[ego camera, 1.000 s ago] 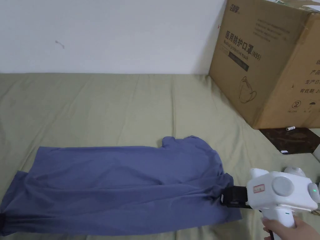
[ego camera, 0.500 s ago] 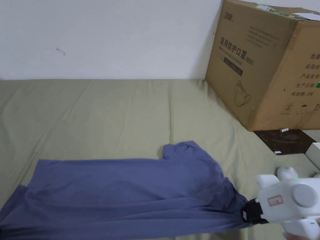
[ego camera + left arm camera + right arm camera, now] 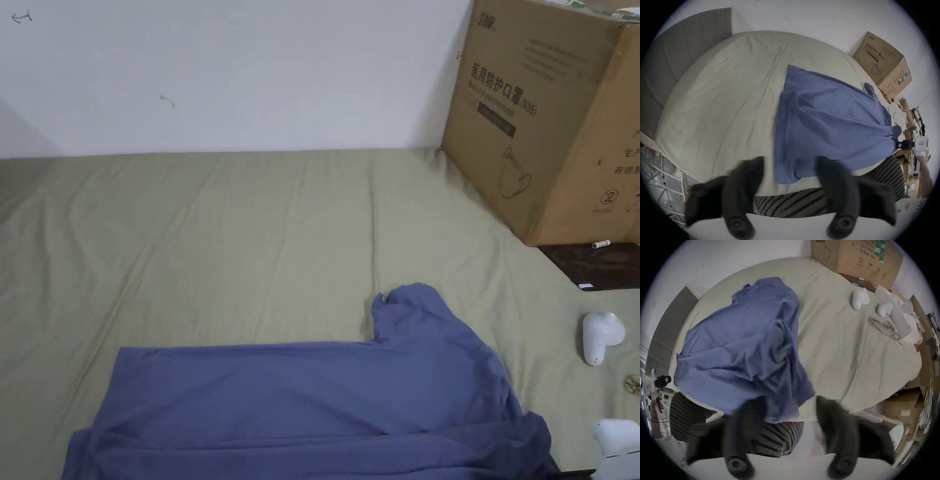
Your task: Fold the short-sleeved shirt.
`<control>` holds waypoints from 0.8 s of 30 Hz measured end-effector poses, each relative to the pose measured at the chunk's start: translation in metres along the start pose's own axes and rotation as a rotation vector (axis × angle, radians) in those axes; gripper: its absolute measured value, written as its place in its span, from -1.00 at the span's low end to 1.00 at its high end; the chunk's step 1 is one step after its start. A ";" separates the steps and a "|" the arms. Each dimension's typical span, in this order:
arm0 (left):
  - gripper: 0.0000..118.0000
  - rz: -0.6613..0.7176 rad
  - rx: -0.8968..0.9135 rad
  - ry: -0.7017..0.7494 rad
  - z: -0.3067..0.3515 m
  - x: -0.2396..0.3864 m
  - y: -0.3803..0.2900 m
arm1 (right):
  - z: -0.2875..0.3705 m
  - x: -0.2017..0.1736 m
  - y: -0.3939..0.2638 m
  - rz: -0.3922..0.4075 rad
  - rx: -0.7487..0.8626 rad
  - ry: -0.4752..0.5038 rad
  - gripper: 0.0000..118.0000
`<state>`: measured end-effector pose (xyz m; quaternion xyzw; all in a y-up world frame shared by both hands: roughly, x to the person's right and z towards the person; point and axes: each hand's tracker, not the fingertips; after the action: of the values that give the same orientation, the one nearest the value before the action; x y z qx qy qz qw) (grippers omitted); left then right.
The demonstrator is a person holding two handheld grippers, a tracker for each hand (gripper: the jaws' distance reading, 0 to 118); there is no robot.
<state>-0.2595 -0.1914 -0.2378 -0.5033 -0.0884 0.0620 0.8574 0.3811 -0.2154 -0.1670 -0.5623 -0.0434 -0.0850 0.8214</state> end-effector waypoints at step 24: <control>0.13 -0.107 0.015 -0.031 -0.125 0.010 0.226 | 0.047 -0.096 0.134 0.003 0.328 0.172 -1.00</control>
<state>-0.2272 -0.1859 -0.4944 -0.4906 -0.1279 0.0244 0.8616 0.3134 -0.1152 -0.2888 -0.4117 0.0145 -0.1231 0.9028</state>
